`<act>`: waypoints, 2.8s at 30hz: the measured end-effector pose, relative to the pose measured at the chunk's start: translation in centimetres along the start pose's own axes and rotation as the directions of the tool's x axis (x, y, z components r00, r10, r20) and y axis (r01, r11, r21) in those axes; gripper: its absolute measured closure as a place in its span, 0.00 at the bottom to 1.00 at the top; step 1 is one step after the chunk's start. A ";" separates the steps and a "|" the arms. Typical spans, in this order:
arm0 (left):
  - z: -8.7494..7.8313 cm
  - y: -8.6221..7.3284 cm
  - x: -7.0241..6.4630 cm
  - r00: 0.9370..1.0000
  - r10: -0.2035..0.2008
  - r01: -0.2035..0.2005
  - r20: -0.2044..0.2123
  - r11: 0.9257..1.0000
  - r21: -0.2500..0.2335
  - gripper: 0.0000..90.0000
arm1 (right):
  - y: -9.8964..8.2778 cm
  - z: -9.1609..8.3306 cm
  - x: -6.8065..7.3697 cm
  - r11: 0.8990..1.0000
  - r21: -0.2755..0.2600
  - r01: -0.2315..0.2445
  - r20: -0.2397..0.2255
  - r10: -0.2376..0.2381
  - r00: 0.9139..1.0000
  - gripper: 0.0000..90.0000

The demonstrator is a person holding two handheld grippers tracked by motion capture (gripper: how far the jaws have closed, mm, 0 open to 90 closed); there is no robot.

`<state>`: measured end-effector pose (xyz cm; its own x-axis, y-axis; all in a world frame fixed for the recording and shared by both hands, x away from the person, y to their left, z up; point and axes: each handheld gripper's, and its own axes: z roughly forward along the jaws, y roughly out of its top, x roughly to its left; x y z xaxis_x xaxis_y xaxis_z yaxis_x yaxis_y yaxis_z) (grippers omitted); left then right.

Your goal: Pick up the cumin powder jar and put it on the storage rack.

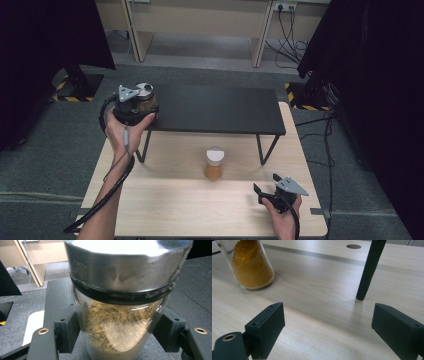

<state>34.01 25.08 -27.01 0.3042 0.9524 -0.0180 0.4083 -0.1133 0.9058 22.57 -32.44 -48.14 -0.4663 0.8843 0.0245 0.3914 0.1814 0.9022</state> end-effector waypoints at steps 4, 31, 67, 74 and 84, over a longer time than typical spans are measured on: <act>0.0 0.1 0.0 1.000 0.001 -0.001 -0.001 1.000 0.002 0.33 | 0.0 0.0 0.0 1.000 0.000 0.002 0.000 -0.002 1.000 0.13; 0.1 -0.5 -0.4 0.999 0.052 -0.052 -0.013 0.998 -0.023 0.17 | -0.1 -0.1 -0.2 1.000 -0.007 -0.017 -0.004 0.017 1.000 0.13; -3.1 -5.2 -2.1 0.999 0.028 -0.035 -0.043 0.986 -0.162 0.08 | 0.0 0.0 0.0 1.000 -0.002 -0.003 -0.001 0.003 1.000 0.13; -3.7 -6.1 -2.3 0.998 0.023 -0.034 -0.066 0.985 -0.171 0.09 | -0.1 0.0 -0.1 1.000 -0.004 -0.004 -0.002 0.004 1.000 0.13; -5.5 -9.8 -3.2 0.996 0.024 -0.047 -0.089 0.964 -0.263 0.09 | -0.1 0.0 -0.1 1.000 -0.004 -0.003 -0.002 0.003 1.000 0.13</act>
<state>24.30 24.69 -33.54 0.2363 0.9708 0.0415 0.1532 -0.0794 0.9850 22.54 -32.52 -48.19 -0.4667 0.8840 0.0281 0.3899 0.1771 0.9036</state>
